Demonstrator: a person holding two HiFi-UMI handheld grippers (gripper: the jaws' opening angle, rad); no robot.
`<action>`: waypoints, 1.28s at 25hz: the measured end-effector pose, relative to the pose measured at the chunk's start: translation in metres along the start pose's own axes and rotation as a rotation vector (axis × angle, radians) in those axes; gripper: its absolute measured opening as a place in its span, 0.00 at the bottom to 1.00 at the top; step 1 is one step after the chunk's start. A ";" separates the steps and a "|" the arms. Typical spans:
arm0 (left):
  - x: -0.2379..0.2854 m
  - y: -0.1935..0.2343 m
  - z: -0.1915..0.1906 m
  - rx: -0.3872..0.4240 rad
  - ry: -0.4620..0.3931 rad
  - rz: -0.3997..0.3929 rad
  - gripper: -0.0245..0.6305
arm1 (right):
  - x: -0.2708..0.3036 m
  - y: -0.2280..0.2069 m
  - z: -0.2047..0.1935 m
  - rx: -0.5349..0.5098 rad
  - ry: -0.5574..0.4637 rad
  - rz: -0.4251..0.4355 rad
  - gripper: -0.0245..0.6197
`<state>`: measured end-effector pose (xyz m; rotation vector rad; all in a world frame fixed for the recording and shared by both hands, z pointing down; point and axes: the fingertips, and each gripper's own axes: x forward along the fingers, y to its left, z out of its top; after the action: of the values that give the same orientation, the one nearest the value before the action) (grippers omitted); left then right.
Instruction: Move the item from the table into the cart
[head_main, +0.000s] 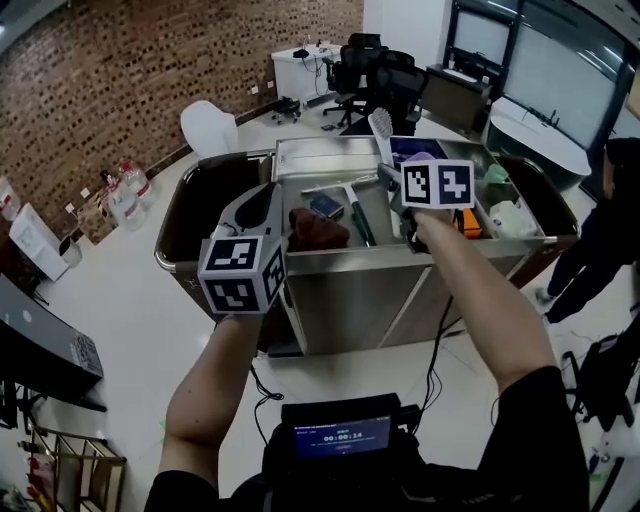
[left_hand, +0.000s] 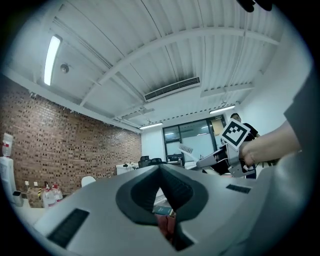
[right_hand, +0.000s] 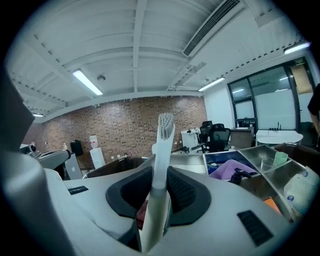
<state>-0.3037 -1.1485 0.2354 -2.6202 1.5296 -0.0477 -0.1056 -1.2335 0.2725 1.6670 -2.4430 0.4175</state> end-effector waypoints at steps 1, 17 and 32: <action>0.014 0.005 -0.003 0.002 0.007 -0.017 0.04 | 0.015 -0.007 -0.003 0.003 0.031 -0.016 0.16; 0.163 0.103 -0.057 -0.065 0.055 -0.241 0.04 | 0.180 -0.035 -0.080 0.060 0.460 -0.172 0.15; 0.222 0.120 -0.106 -0.115 0.087 -0.325 0.04 | 0.241 -0.078 -0.137 0.109 0.704 -0.247 0.15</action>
<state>-0.3071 -1.4083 0.3214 -2.9689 1.1447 -0.1033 -0.1262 -1.4305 0.4810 1.4891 -1.7105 0.9238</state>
